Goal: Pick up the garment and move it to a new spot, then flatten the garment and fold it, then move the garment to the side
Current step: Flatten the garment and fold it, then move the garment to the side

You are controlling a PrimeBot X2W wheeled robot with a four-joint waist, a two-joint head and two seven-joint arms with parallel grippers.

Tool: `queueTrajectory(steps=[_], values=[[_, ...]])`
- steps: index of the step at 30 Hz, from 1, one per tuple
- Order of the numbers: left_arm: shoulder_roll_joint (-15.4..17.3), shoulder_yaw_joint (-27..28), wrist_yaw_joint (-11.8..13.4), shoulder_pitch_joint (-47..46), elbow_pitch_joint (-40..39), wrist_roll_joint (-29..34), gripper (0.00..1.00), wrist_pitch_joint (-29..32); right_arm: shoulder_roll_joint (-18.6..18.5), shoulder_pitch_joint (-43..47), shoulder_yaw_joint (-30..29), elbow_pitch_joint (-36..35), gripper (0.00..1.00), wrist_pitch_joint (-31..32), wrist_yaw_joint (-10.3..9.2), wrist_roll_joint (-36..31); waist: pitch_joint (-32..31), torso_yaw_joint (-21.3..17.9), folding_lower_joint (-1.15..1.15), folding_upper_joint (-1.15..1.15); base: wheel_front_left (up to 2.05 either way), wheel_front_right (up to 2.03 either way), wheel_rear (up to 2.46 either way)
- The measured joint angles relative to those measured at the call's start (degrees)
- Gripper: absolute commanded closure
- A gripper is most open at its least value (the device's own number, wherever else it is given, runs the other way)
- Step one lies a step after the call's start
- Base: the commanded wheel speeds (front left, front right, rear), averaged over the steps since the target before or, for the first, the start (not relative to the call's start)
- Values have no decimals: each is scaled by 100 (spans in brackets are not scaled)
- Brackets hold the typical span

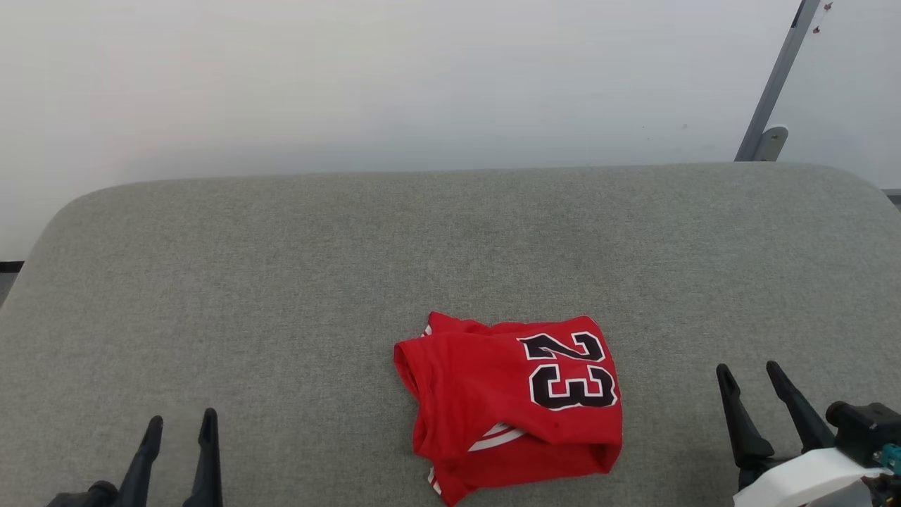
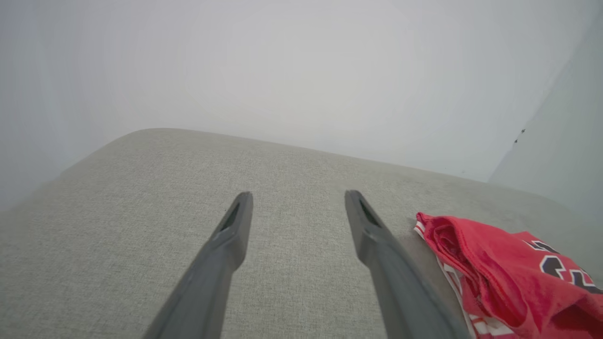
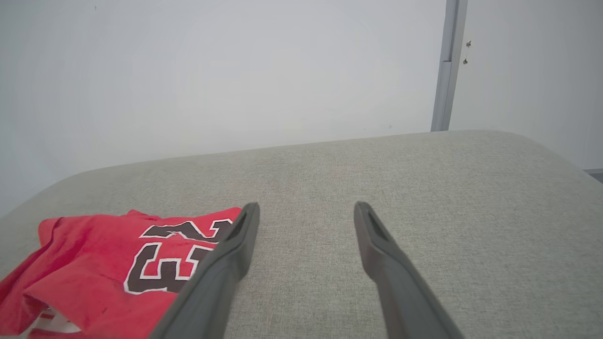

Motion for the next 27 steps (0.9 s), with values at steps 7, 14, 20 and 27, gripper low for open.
queueTrajectory(steps=[7,14,20,27], values=[[-60,-73,0,-15,53,63,0,0,52,32,-12,26,0,-45,0,-41,1,0,0,0,0,0,0],[-68,-118,0,-39,75,71,0,0,90,43,-25,26,0,-54,0,-43,3,10,0,0,0,0,0],[-78,-131,0,-68,84,69,0,0,107,42,14,19,0,-4,0,-24,16,36,0,0,0,0,0],[-91,-127,0,-88,64,49,0,0,-88,-258,461,-108,0,469,0,180,69,131,0,0,0,0,0]])
